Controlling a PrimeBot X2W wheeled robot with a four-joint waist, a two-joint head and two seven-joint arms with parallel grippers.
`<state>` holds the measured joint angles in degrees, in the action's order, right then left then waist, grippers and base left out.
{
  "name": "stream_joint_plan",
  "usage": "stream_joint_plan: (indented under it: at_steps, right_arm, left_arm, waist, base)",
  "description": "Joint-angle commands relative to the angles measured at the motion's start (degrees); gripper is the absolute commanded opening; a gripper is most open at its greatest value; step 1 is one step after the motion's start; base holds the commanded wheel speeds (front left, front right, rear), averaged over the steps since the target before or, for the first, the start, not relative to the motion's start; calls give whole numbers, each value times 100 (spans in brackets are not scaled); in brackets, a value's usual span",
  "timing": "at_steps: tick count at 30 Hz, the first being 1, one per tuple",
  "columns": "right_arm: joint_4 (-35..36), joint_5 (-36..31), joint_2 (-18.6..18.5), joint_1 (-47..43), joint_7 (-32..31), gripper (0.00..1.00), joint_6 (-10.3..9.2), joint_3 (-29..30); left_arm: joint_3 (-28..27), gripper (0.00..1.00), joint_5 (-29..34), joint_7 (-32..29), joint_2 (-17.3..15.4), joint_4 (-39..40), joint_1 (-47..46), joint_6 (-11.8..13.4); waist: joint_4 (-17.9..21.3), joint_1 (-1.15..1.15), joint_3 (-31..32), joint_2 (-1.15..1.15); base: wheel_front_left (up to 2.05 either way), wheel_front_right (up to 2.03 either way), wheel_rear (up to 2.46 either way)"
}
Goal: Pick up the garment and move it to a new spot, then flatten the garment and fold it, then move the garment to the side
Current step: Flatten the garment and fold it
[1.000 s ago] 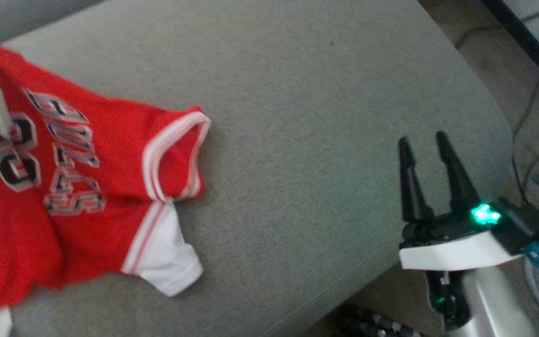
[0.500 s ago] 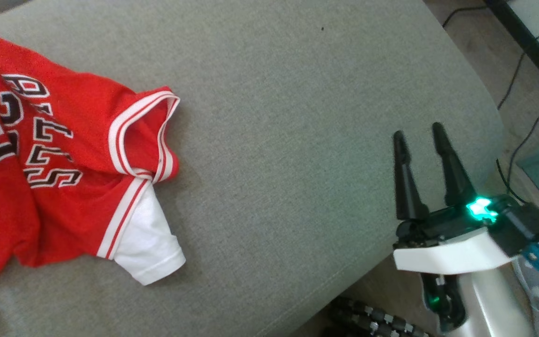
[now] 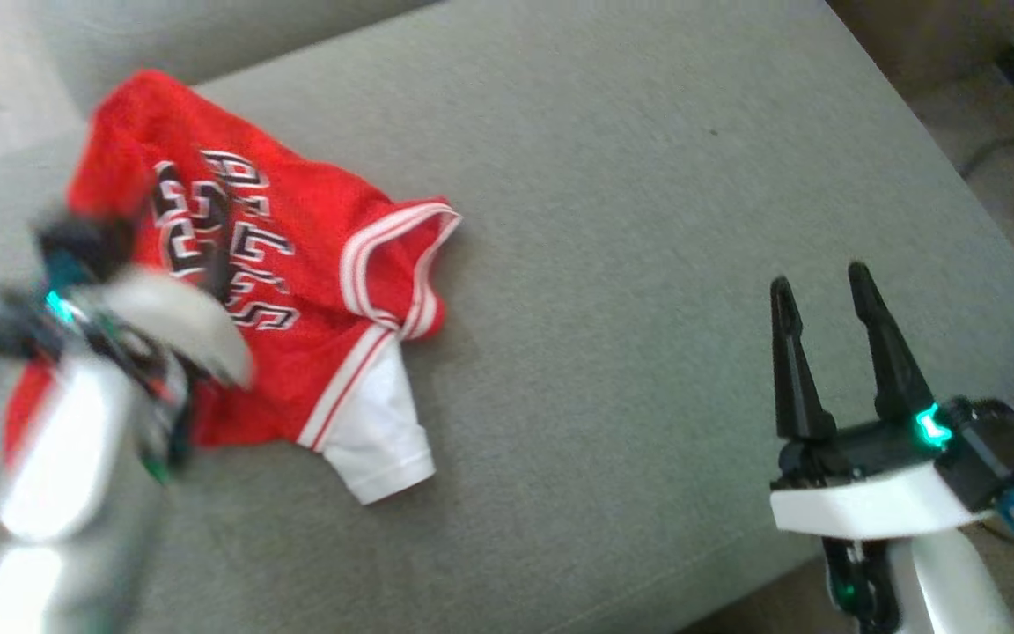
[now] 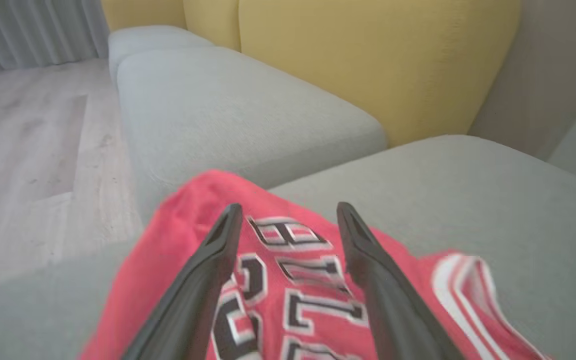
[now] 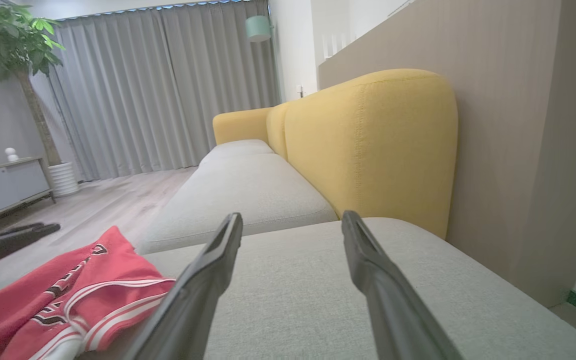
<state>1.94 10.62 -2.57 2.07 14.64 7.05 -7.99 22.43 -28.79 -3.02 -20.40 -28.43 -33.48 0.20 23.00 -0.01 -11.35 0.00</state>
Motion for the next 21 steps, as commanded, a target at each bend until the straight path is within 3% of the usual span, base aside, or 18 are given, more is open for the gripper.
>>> stream_joint_plan:
  at_steps: [1, 7, 10, 21]
  right_arm:
    - [183, -58, -31, -6, 36, 100, 44, -53]
    - [201, -186, -31, -258, 36, 100, 44, 78]
    - [200, -208, -31, -290, 36, 100, 44, 111]
    - [128, -204, -31, -70, 36, 100, 44, -94]
  left_arm:
    - [-168, 100, -70, -17, -117, 370, 153, 106]
    - [460, 100, -25, -300, 311, 1885, 1916, 593]
    - [1029, 100, 155, -505, 527, 2310, 2380, 629]
    - [1950, 100, 1142, -603, 806, 1945, 1996, 765]
  waist:
    - [-374, 1, 348, 0]
    - [-759, 1, 489, 0]
    - [-930, 1, 422, 0]
    - [-963, 1, 252, 0]
  base:
    - [0, 0, 0]
    - [0, 0, 0]
    - [0, 0, 0]
    - [0, 0, 0]
